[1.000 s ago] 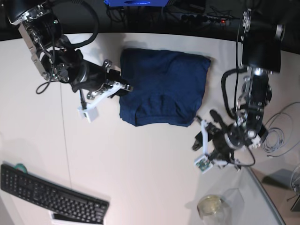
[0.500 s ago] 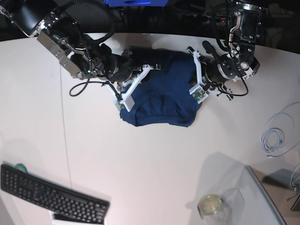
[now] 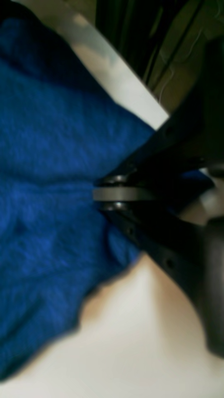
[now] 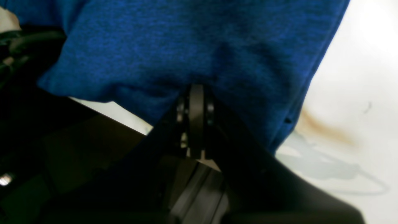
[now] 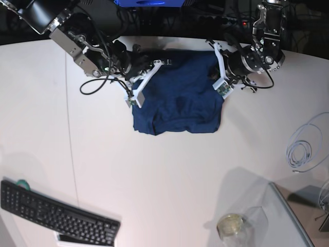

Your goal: Layout the t-shirt on the table in an organized manner, then fold the t-shirt properly

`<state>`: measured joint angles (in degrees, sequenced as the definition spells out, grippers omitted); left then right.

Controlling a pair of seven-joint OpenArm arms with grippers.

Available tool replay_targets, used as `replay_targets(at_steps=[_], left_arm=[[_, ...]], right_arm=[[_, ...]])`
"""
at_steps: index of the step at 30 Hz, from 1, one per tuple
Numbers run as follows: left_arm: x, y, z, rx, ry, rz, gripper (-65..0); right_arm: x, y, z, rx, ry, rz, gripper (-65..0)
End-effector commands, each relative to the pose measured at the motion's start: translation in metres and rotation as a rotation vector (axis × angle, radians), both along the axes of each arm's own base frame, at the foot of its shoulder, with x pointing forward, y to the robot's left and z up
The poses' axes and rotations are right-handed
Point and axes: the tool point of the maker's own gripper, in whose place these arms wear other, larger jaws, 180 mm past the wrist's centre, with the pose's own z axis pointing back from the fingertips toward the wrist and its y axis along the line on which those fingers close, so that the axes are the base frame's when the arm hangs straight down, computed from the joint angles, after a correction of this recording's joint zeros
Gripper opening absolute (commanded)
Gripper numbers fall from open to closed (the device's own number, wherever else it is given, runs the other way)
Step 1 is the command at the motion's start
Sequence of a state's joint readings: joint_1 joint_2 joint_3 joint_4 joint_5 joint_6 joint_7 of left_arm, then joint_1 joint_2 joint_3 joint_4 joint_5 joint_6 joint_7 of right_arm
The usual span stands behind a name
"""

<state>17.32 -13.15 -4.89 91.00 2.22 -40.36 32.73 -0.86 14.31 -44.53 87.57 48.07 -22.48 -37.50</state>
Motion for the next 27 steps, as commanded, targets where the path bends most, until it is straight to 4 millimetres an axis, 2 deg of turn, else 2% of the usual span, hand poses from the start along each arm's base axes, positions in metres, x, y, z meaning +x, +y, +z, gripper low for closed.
replay_targets(at_steps=[1, 3, 6, 9, 15, 18, 21, 23, 25, 27], left_arm=[[0.018, 0.002, 0.019, -0.004, -0.077, 0.006, -65.0], [0.037, 0.001, 0.038, 0.000, -0.146, -0.002, -65.0], [0.054, 0.001, 0.050, 0.004, -0.190, -0.005, -65.0], [0.065, 0.004, 0.043, 0.001, -0.177, 0.006, -65.0], [0.082, 0.022, 0.012, -0.005, -0.093, 0.071, -65.0], [0.097, 0.025, 0.016, -0.016, -0.107, 0.091, -65.0], [0.114, 0.027, 0.054, -0.070, -0.220, 0.135, -65.0], [0.119, 0.030, 0.085, -0.117, -0.307, 0.163, -65.0], [0.114, 0.038, 0.111, -0.126, -0.378, 0.182, -65.0], [0.098, 0.055, 0.125, -0.095, -0.415, 0.217, -65.0]], right_arm=[[0.009, 0.011, 0.017, 0.049, -0.041, 0.003, -65.0], [0.011, 0.017, 0.028, 0.075, -0.063, 0.003, -65.0], [0.014, 0.022, 0.039, 0.099, -0.086, 0.009, -65.0], [0.014, 0.023, 0.041, 0.104, -0.089, 0.010, -65.0], [0.005, 0.021, 0.040, 0.106, -0.079, 0.006, -65.0], [0.004, 0.021, 0.040, 0.106, -0.080, 0.007, -65.0], [0.001, 0.023, 0.043, 0.114, -0.081, 0.011, -65.0], [0.002, 0.014, 0.044, 0.099, -0.097, 0.017, -65.0], [0.006, 0.004, 0.052, 0.088, -0.126, 0.017, -65.0], [0.016, -0.020, 0.064, 0.020, -0.201, 0.006, -65.0]])
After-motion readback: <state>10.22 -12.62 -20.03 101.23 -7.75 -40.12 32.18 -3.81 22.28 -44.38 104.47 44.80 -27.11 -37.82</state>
